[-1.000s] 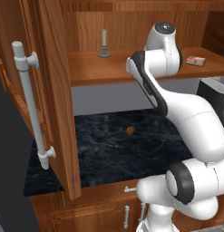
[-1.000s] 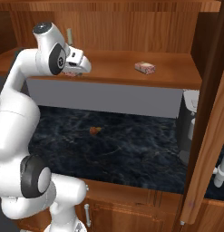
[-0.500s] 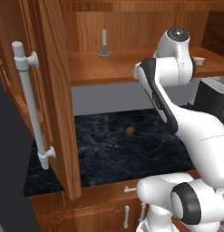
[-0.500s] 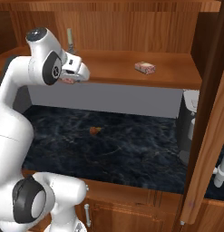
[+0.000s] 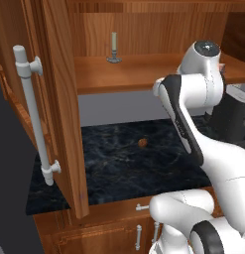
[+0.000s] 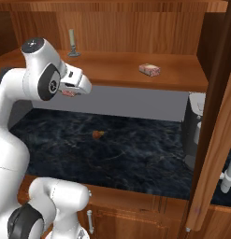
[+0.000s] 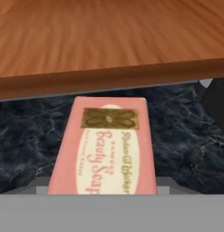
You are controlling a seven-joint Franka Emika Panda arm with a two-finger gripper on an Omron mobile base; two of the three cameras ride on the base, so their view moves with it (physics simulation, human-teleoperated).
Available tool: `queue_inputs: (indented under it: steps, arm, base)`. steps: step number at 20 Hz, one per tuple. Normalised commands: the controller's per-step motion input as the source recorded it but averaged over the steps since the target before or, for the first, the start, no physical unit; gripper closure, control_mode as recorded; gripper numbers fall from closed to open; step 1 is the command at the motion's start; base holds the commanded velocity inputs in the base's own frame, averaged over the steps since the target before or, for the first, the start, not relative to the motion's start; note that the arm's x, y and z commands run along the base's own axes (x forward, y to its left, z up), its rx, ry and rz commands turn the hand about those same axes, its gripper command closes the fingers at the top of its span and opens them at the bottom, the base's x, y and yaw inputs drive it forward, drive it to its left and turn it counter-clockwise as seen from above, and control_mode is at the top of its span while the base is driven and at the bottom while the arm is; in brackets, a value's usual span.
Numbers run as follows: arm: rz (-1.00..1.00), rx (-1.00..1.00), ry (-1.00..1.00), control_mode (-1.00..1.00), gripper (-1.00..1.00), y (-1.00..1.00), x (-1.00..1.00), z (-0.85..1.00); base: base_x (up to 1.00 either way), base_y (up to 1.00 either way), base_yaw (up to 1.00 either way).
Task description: Pick the bar soap and bar soap from the cabinet and place them on the counter.
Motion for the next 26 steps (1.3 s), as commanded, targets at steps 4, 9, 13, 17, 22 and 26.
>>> queue_inputs:
  steps: [4,9,13,17,22,26]
  arm:
    - [-0.02,0.02,0.03,-1.00,1.00,-0.12,-0.37,-0.17]
    - [-0.01,0.03,0.03,-1.00,1.00,-0.15,-0.34,-0.18]
    - [0.00,0.04,0.03,-1.00,1.00,-0.16,-0.25,-0.19]
    - [0.00,0.03,0.01,-1.00,1.00,-0.12,-0.20,-0.20]
    - [0.00,0.00,0.00,-1.00,1.00,-0.08,-0.02,-0.31]
    - [0.00,0.00,0.00,-1.00,1.00,-0.04,0.00,-0.39]
  base:
    - [0.00,0.00,0.00]
    - [0.00,0.00,0.00]
    - [0.00,0.00,0.00]
    - [0.00,0.00,0.00]
    - [0.00,0.00,0.00]
    - [0.00,0.00,0.00]
